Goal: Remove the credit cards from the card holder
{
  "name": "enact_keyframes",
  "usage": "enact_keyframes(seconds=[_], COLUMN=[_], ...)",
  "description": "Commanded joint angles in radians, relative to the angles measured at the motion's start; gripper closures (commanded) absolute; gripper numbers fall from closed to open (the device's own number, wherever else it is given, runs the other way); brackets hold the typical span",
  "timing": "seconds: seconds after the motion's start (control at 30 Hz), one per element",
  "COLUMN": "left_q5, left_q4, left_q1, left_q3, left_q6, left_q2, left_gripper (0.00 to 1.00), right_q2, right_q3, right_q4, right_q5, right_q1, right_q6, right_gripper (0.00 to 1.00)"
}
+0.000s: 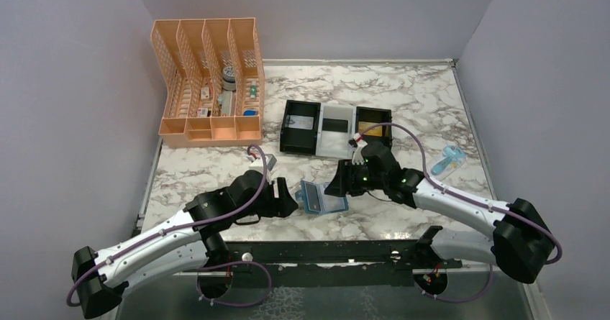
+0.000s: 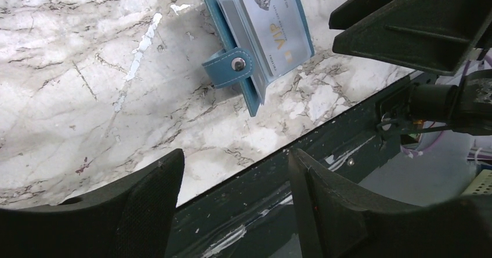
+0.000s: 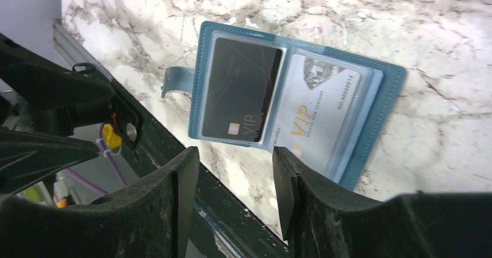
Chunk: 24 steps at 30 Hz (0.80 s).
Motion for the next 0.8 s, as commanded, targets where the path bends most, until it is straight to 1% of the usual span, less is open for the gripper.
enact_keyframes(seconds=[0.0, 0.13, 0.23, 0.27, 0.33, 0.43, 0.57, 0.63, 0.77], left_q5=[0.021, 0.055, 0.076, 0.081, 0.088, 0.086, 0.073, 0.055, -0.029], left_q4=[-0.008, 0.015, 0.071, 0.093, 0.136, 0.171, 0.18, 0.179, 0.183], left_q1=[-0.004, -0.004, -0.004, -0.004, -0.005, -0.004, -0.004, -0.004, -0.004], left_q3=[0.004, 0.002, -0.004, -0.004, -0.002, -0.004, 0.007, 0.008, -0.012], left_q6=[-0.009, -0.024, -0.027, -0.025, -0.024, -0.018, -0.02, -0.018, -0.044], left_q2=[-0.033, -0.035, -0.034, -0.031, -0.024, 0.001, 0.038, 0.042, 0.024], left_gripper=[0.31, 0.31, 0.29, 0.28, 0.22, 0.17, 0.03, 0.01, 0.01], right_q2=[-0.037, -0.044, -0.095, -0.12, -0.158, -0.187, -0.179, -0.15, -0.062], right_q3=[0.004, 0.009, -0.049, -0.079, -0.123, -0.146, -0.151, -0.144, -0.118], right_q4=[-0.066, -0.089, -0.021, 0.015, 0.071, 0.107, 0.175, 0.214, 0.24], right_q5=[0.098, 0.095, 0.062, 0.057, 0.055, 0.083, 0.099, 0.092, 0.12], right_q1=[0.004, 0.004, 0.004, 0.004, 0.004, 0.004, 0.004, 0.004, 0.004], right_q6=[-0.021, -0.017, -0.002, 0.009, 0.012, -0.01, -0.014, 0.011, 0.054], right_gripper=[0.52, 0.54, 0.54, 0.54, 0.49, 0.43, 0.41, 0.42, 0.51])
